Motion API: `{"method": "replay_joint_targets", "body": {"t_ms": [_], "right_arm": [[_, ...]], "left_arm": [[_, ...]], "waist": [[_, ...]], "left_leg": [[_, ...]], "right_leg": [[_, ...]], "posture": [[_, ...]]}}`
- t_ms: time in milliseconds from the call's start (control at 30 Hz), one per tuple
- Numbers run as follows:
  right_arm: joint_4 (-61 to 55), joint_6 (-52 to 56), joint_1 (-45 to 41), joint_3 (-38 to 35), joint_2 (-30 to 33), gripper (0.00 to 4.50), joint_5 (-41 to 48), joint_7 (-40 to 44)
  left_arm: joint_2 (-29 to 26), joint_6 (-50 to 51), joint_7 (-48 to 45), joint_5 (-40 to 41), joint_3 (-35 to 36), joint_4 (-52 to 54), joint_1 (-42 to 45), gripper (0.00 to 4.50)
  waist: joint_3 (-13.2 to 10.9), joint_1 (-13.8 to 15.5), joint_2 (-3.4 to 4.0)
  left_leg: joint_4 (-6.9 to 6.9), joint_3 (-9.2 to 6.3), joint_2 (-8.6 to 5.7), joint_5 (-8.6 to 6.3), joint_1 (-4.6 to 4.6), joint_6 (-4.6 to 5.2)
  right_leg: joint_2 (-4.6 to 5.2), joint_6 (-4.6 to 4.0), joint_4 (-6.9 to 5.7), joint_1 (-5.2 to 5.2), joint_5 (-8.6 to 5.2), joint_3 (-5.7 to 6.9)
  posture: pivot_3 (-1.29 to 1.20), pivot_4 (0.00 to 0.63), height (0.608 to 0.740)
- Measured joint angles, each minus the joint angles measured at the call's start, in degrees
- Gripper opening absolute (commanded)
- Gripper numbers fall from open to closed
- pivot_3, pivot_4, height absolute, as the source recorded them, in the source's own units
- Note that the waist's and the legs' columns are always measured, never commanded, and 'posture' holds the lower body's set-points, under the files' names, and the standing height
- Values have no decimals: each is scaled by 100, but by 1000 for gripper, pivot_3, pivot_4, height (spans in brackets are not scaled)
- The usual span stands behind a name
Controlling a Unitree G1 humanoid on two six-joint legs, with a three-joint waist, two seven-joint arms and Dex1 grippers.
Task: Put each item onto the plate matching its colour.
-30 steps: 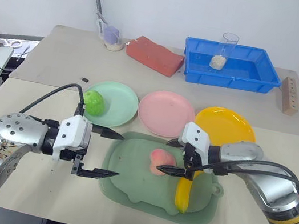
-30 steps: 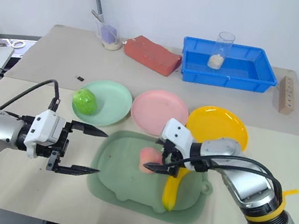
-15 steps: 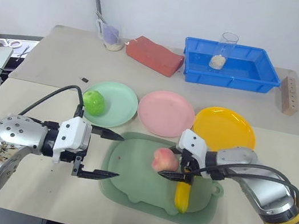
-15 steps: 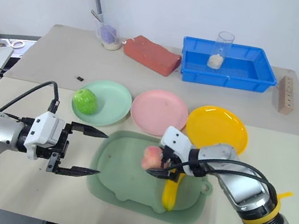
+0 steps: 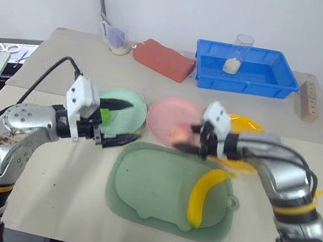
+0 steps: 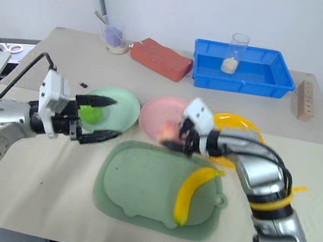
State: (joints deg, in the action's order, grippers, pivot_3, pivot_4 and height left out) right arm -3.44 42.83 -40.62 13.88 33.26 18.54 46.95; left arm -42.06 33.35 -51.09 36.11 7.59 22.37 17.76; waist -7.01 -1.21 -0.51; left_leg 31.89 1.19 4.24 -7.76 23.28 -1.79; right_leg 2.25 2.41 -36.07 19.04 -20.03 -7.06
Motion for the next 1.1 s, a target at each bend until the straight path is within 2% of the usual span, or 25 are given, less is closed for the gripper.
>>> {"method": "replay_joint_targets", "body": {"t_ms": [167,267,333,367,500,667,800,900,1100], "right_arm": [[2171,-750,-889,3,-854,3075,-613,-434],[2912,-1155,-1142,27,-1043,3075,-843,-406],[3260,-1387,-1232,84,-1087,4094,-989,-330],[3413,-1491,-1264,102,-1108,4422,-1063,-283],[3604,-1628,-1268,87,-1105,4485,-1158,-69],[2995,-1515,-1189,-123,-867,4485,-1098,173],[1698,-1295,-589,-358,-391,4485,-813,529],[497,-1420,199,-368,500,4485,-446,1540],[-340,-2155,1069,-332,1652,4485,-182,3150]], "left_arm": [[343,169,375,-7,-86,-121,66,4500],[356,187,442,-12,-117,-115,60,4500],[351,186,471,-21,-111,-81,19,4500],[349,183,478,-28,-113,-52,-28,4500],[349,183,541,-33,-111,26,-199,4500],[344,180,546,-31,-103,93,-259,4500],[219,165,352,-33,-146,127,-278,4500],[-188,-14,-222,-67,-304,274,-444,4500],[-454,-338,-1084,-85,-654,477,-495,4500]], "waist": [[-1,15,2],[-1,30,3],[-1,43,3],[-1,41,3],[0,26,5],[0,27,7],[0,65,7],[-1,73,10],[-3,-7,14]], "left_leg": [[-4,1,0,-2,10,4],[-1,1,0,-2,4,3],[1,2,0,-2,0,3],[1,2,0,-2,1,3],[-1,2,0,-2,5,2],[-2,2,1,-2,3,2],[-1,2,0,-2,4,1],[-2,6,0,-3,0,0],[-2,7,2,-3,-11,1]], "right_leg": [[-2,-4,-5,-10,3,-1],[-1,-4,-4,-15,3,3],[0,-4,-1,-2,3,3],[0,-4,-2,-2,3,3],[0,-5,-12,-10,3,1],[-1,-5,-11,-19,3,2],[1,-4,-1,-14,3,6],[2,-4,10,-8,2,5],[2,-4,8,-11,1,0]], "posture": [[0,150,740],[0,150,740],[0,150,740],[0,150,740],[0,150,740],[0,150,740],[0,150,740],[0,150,740],[0,150,740]]}}
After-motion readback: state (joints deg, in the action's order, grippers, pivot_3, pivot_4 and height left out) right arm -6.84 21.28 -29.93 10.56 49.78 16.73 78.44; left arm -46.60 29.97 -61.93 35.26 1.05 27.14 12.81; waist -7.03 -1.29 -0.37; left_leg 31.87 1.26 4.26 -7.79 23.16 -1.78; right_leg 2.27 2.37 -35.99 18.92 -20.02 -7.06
